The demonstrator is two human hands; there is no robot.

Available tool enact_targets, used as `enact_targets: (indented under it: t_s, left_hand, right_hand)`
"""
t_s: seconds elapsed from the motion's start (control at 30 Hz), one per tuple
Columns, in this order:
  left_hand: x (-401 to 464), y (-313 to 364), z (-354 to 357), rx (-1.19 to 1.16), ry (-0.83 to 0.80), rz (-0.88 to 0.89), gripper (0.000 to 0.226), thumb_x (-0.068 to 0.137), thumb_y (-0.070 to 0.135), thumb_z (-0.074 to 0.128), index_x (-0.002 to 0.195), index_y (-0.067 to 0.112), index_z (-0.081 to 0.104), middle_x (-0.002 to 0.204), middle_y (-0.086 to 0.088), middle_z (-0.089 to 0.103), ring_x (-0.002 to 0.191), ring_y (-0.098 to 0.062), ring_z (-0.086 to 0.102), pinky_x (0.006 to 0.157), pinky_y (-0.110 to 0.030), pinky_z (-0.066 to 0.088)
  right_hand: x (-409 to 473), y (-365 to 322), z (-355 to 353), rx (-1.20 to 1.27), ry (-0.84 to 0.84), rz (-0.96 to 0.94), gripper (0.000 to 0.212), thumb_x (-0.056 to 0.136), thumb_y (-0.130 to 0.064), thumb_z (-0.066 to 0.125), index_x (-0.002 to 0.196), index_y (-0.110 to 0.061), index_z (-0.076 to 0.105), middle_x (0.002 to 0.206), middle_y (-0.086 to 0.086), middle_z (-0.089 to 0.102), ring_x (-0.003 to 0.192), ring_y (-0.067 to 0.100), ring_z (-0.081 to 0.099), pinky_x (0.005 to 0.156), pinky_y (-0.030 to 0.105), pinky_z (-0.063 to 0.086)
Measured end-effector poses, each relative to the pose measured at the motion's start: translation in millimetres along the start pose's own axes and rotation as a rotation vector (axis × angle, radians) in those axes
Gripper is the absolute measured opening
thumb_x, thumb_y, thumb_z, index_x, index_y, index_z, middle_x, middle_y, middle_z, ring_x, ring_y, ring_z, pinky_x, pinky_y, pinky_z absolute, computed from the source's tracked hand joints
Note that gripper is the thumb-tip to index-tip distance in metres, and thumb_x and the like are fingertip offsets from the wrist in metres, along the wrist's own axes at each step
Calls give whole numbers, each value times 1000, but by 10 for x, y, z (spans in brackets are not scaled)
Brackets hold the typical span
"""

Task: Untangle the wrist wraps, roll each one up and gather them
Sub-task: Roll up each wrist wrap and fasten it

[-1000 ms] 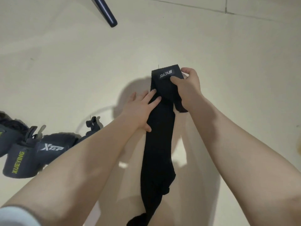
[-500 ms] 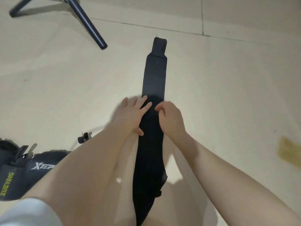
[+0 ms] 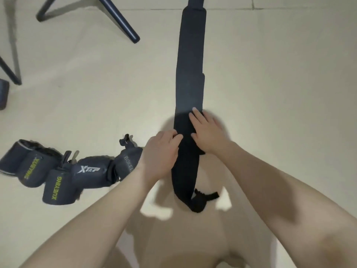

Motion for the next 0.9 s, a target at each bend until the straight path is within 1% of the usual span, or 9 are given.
enact_targets:
  t_s: [0.07,0.13,0.2,0.3,0.4,0.53,0.67,0.77,0.9]
  left_hand:
    - [-209,40,74,-167,-120,-152,28,93,11,51,120,6,59,115,-8,57,94,-26,60,74,-33,49]
    - [-368,63,202,-281,-160,-277,31,98,19,43,125,11,58,121,0,54,99,-16,57,82,-24,43]
    - [-428,123,302,-327,-189,-308,31,98,18,43,123,13,62,124,4,57,109,-13,55,87,-18,37]
    - [-462,240,378,-330,-262,-289,33,98,13,42,125,11,61,132,0,57,122,-14,49,94,-12,27]
    - [-494,337,398,-384,-290,-286,35,99,12,38,130,10,56,138,-2,52,128,-15,44,95,-8,22]
    - [-602,513,478,-413,-357,-213,33,100,17,40,127,11,57,150,-2,34,137,-14,32,106,-17,19]
    - [-750,614,593,-434,-438,-200,28,96,23,51,119,13,63,158,-7,12,139,-18,31,109,-22,24]
    - [-832,639,637,-432,-508,-140,21,90,25,60,105,13,68,159,-7,-1,140,-19,28,105,-20,26]
    - [-876,644,654,-425,-528,-95,11,86,19,66,88,9,70,158,-7,-6,146,-18,2,109,-15,9]
  right_hand:
    - [-36,-14,-61,201,168,74,50,99,-18,40,146,-10,27,157,5,16,142,24,20,114,34,22]
    - [-274,21,-30,385,347,162,35,97,-13,41,131,-11,48,140,5,41,125,20,43,103,29,35]
    - [-594,29,143,386,318,73,24,96,-14,44,115,-13,59,122,4,51,107,19,52,93,29,42]
    - [-1014,20,527,284,82,-164,29,95,-24,50,116,-10,63,134,10,46,117,28,48,99,34,37]
    - [-1227,56,634,378,42,-104,41,93,-32,57,127,-9,55,148,7,29,131,22,36,107,29,31]
    - [-1402,113,673,426,31,-76,48,82,-29,70,123,-7,54,151,8,16,130,19,36,104,27,35]
    - [-1588,179,740,275,-24,-144,34,91,-21,58,122,-7,57,146,8,25,133,21,31,106,26,31]
    - [-1659,149,786,162,-64,-260,29,95,-18,50,119,-9,61,139,10,37,129,25,34,102,33,37]
    - [-1676,120,849,145,-81,-280,25,96,-21,49,110,-15,69,138,6,41,130,25,35,99,29,34]
Point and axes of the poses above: each hand's wrist, its own x-axis towards the middle knuckle, its own z-axis out of the palm, y = z × x, the point moved 3 cm from there along x, towards the middle knuckle
